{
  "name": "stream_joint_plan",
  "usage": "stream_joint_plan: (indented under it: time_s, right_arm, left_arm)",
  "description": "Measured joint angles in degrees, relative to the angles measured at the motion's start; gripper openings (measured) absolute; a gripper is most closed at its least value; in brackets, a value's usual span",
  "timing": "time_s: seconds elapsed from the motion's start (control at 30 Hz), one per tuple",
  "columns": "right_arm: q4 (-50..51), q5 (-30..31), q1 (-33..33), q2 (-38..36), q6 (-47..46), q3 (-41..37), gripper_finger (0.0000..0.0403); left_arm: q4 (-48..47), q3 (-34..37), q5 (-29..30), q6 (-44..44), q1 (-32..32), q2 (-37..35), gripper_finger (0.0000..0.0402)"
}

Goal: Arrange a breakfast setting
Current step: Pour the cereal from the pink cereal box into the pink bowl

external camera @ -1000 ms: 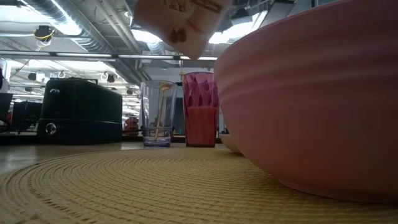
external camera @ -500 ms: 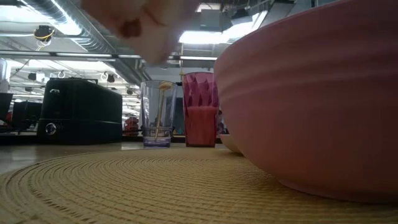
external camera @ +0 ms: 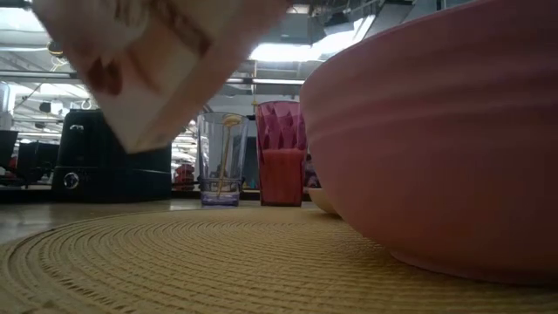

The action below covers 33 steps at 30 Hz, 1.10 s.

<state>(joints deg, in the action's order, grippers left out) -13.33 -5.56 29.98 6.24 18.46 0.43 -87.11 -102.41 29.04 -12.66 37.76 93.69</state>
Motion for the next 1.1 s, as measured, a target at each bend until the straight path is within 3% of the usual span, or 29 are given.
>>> stream_joint_plan:
  time_s: [0.2,0.47,0.8,1.1]
  right_arm:
    - [-4.6,-0.2,0.0,0.0,1.3,0.0,0.0127]
    - [-2.1,-0.2,0.0,0.0,2.8,0.0,0.0127]
    - [1.2,-0.5,0.0,0.0,3.0,0.0,0.0127]
    - [1.5,-2.6,0.0,0.0,3.5,0.0,0.0127]
  left_arm:
    - [-2.9,0.0,0.3,-2.8,-0.1,4.1,0.013]
    - [-2.9,0.0,-1.2,-0.7,-0.1,4.4,0.013]
    - [-1.4,0.0,8.8,4.2,0.1,8.8,0.013]
    - [-2.6,0.0,12.0,4.1,1.1,16.9,0.013]
